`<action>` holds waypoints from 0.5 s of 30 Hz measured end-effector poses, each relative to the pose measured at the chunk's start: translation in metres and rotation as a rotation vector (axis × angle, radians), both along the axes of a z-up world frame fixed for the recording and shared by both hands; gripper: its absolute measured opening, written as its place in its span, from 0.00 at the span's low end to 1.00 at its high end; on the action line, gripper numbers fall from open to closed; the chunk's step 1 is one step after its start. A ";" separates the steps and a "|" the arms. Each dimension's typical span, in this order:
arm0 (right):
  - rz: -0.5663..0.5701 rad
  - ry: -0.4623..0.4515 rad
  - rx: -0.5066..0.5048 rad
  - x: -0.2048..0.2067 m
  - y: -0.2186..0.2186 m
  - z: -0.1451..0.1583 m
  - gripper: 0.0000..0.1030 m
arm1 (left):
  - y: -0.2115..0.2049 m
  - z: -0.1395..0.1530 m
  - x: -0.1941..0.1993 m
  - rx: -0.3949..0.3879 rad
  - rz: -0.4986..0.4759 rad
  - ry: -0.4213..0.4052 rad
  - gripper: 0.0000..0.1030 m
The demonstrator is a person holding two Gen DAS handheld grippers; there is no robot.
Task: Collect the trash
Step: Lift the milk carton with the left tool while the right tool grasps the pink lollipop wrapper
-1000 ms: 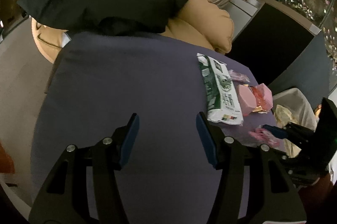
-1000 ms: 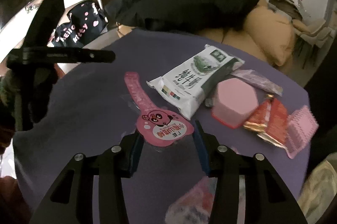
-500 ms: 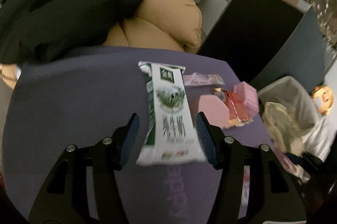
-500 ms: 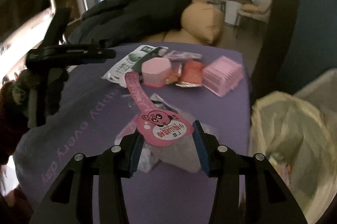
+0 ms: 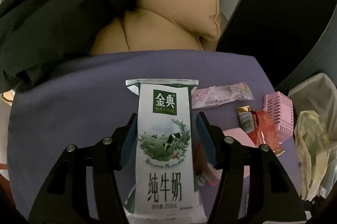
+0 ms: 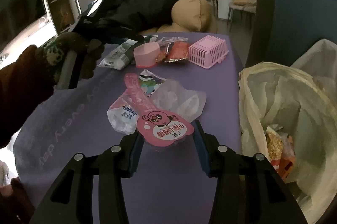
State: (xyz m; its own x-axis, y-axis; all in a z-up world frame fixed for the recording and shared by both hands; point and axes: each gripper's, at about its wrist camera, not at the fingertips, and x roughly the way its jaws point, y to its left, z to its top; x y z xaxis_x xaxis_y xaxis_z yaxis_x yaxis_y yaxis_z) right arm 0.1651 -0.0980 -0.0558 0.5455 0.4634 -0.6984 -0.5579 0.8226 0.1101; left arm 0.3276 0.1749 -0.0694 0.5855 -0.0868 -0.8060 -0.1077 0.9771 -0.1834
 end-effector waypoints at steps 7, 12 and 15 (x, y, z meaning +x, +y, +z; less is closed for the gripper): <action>0.000 0.006 0.008 -0.002 0.001 0.001 0.42 | 0.005 0.008 -0.027 -0.011 -0.005 -0.040 0.47; 0.002 0.011 0.016 -0.002 0.002 0.000 0.42 | 0.013 0.039 -0.076 -0.061 0.012 -0.145 0.46; 0.007 0.003 0.017 -0.005 0.005 0.003 0.42 | 0.015 0.059 -0.102 -0.077 0.022 -0.204 0.25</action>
State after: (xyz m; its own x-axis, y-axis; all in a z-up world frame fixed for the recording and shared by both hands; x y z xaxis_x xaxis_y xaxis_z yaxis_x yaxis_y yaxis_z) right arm 0.1602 -0.0934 -0.0527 0.5398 0.4794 -0.6920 -0.5633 0.8166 0.1262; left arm 0.2259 0.1897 -0.0108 0.7381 -0.1293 -0.6622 -0.0816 0.9572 -0.2778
